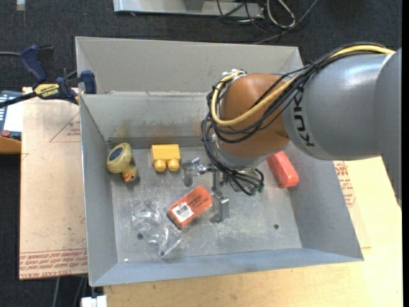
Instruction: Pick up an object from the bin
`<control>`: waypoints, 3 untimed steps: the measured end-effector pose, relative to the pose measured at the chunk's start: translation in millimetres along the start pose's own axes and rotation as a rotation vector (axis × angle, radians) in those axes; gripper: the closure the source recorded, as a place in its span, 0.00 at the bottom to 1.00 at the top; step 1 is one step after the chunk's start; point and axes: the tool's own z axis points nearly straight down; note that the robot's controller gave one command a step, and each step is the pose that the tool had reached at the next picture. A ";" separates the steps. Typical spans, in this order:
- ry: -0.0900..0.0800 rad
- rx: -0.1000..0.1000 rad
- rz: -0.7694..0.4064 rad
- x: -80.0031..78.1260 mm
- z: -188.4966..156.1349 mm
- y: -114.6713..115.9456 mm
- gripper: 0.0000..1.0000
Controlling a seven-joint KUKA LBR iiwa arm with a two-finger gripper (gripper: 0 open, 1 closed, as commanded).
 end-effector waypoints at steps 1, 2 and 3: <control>0.011 -0.006 -0.030 -7.8 60.8 -1.3 0.00; -0.007 0.001 -0.337 -9.7 65.4 2.7 0.00; 0.007 -0.007 -0.044 -8.8 61.0 -0.5 1.00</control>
Offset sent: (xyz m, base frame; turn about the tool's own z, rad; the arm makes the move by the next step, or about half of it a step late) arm 0.0072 0.0060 -0.0657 -0.3416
